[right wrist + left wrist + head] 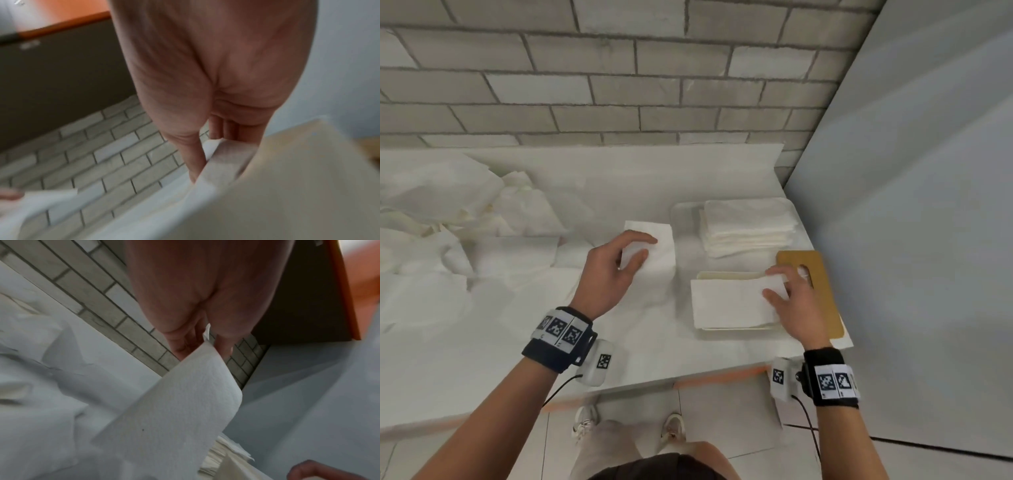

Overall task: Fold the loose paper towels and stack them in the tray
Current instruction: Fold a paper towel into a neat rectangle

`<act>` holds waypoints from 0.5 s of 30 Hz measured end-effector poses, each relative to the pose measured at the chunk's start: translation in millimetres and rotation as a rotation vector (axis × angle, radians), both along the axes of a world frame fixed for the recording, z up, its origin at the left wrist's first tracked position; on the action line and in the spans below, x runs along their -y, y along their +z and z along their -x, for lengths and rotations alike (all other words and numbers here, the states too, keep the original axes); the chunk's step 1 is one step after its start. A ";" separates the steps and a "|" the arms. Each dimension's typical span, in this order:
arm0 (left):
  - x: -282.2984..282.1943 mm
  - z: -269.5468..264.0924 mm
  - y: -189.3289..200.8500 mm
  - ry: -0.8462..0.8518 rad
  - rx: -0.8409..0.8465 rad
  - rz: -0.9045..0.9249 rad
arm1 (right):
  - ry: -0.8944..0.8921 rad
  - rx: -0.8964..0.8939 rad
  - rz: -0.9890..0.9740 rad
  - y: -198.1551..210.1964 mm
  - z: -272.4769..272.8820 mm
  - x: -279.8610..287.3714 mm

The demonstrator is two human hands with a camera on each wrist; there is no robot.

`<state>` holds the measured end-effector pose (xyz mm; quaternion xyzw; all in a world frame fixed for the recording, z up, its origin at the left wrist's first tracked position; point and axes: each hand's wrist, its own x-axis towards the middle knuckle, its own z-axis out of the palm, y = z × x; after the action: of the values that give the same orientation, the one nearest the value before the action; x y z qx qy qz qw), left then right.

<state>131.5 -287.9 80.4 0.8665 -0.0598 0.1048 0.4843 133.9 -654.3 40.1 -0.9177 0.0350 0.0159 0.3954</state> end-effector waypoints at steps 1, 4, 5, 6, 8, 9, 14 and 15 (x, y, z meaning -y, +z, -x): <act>8.3 -0.4 0.6 -0.024 0.016 0.001 | -0.005 0.020 0.081 -8.7 2.8 3.7; 31.0 0.3 6.3 -0.062 0.031 -0.009 | -0.036 0.032 0.261 -22.5 11.5 5.6; 37.6 0.6 9.4 -0.070 0.033 -0.005 | -0.031 0.025 0.298 -24.2 13.9 4.3; 43.8 0.8 12.4 -0.076 0.036 0.006 | -0.015 0.022 0.326 -24.9 15.2 2.4; 56.0 2.7 20.0 -0.103 0.015 0.041 | 0.027 0.020 0.362 -23.7 15.2 -0.8; 61.9 3.8 25.0 -0.125 -0.007 0.065 | 0.037 0.013 0.377 -20.2 14.7 -1.0; 93.7 8.9 54.7 -0.286 -0.049 0.166 | -0.010 0.248 -0.173 43.4 27.8 -7.8; 100.6 8.7 60.1 -0.307 -0.051 0.210 | 0.059 0.236 -0.420 60.1 32.5 -16.1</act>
<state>122.8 -388.5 140.6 0.7942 -0.1678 0.0136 0.5839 101.4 -638.2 100.2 -0.8115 -0.0422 -0.0729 0.5783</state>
